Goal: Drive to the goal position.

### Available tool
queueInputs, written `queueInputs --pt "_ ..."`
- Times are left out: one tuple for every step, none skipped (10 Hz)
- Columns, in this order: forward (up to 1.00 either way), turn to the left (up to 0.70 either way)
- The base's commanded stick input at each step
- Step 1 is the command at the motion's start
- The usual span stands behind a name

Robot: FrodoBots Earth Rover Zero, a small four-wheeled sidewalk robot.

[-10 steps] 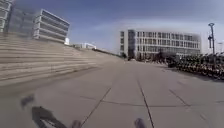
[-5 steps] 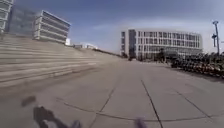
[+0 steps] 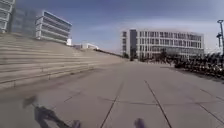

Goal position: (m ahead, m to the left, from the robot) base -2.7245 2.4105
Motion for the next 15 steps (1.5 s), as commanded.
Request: queueInputs --pt "0.7 0.02" --pt "0.7 0.02" --pt "0.7 0.01" --pt "0.7 0.02" --pt "0.7 0.03" --pt "0.7 0.04" --pt "0.7 0.02" --pt "0.7 0.05" --pt "0.7 0.02" --pt "0.7 0.04" --pt "0.7 0.01" --pt "0.7 0.02" --pt "0.7 0.01" --pt "0.7 0.0" --pt "0.7 0.0"
